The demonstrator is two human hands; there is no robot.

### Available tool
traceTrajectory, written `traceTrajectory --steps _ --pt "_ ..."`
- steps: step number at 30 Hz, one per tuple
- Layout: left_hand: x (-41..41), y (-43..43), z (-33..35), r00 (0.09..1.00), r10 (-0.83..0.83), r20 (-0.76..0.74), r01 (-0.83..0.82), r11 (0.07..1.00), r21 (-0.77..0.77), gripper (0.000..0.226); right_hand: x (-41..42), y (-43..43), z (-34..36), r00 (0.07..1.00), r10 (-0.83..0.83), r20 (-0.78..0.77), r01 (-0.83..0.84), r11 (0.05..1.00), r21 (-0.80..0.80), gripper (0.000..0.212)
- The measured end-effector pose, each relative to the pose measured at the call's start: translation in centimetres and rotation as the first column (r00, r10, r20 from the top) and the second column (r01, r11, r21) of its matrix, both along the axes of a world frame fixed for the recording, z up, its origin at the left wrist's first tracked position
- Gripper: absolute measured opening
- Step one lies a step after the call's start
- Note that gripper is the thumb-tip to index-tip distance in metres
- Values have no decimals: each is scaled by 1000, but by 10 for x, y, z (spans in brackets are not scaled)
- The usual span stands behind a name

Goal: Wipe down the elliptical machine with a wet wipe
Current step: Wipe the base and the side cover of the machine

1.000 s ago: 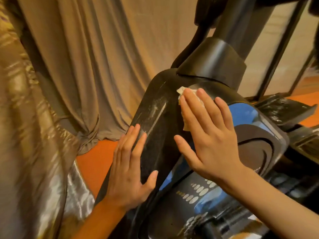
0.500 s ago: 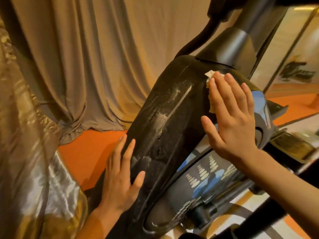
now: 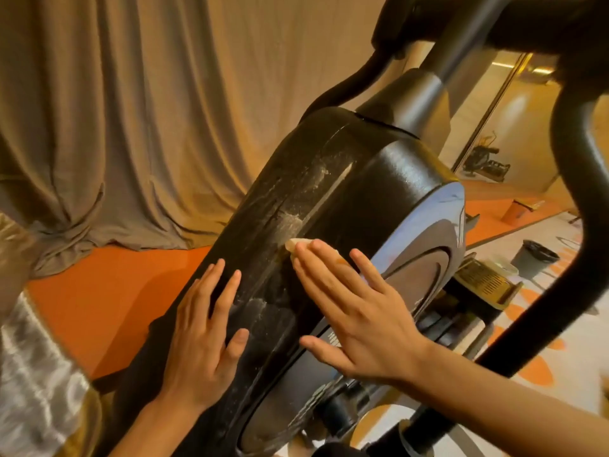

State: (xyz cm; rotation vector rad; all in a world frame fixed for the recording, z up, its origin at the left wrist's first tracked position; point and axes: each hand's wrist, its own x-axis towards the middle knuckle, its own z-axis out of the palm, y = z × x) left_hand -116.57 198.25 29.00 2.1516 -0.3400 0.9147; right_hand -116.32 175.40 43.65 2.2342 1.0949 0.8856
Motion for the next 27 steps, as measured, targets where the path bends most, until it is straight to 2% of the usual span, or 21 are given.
traceTrajectory --steps 2,3,5,7,9,10,15,17,19,21,23,27 --pt "0 0 0 1000 -14 -4 14 1000 -7 65 6 -11 28 999 37 31 -33 992 -124 78" --pt "0 0 0 1000 -19 -8 19 1000 -13 65 12 -16 46 998 28 64 -19 991 -133 78" --pt "1 0 0 1000 -20 -15 20 1000 -21 64 24 -24 81 988 -65 139 72 996 -49 78" --pt "1 -1 0 1000 -12 -13 12 1000 -16 64 30 -20 95 972 -180 149 163 979 120 77" --pt "1 -1 -1 1000 -9 -14 8 1000 -18 63 26 -8 73 974 -196 115 167 960 225 79" --pt "0 -1 -1 1000 -13 -16 13 1000 -25 62 20 -2 51 981 -171 91 147 964 221 80" --pt "1 2 -2 999 -15 -29 14 1000 -17 59 -22 20 -54 996 -50 -79 47 998 -47 84" --pt "0 3 -1 999 -14 -41 14 1000 3 59 -25 15 -55 992 -10 -125 -7 990 -140 81" --pt "-1 5 1 999 -23 -49 24 1000 19 59 -16 7 -31 994 45 -101 -63 982 -179 78" --pt "0 9 1 999 -27 -45 29 999 45 60 -2 -1 8 998 57 1 -57 993 -100 75" --pt "0 12 -1 999 -30 -44 32 998 61 60 13 -8 43 993 -2 116 2 1000 6 74" --pt "0 20 -6 999 -25 -40 28 997 75 61 18 -3 47 984 -125 127 103 982 161 78"
